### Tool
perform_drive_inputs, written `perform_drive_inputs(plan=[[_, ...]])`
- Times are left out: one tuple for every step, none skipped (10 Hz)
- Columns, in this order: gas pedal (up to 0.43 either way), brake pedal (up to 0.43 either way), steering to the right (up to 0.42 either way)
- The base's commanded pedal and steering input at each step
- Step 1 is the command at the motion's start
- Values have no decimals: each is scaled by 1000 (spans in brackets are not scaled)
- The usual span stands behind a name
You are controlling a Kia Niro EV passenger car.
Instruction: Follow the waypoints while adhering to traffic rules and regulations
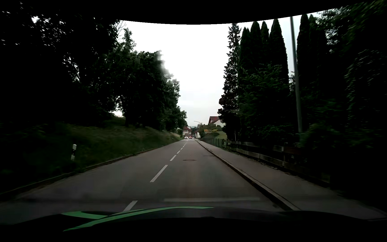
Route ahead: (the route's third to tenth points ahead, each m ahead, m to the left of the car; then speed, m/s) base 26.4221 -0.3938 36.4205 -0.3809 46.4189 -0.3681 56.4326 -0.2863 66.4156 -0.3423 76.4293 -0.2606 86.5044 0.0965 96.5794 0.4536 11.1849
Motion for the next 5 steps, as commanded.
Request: perform_drive_inputs(plan=[[59, 0, -3], [39, 0, -2], [0, 0, -1], [0, 0, 0], [0, 0, 0]])
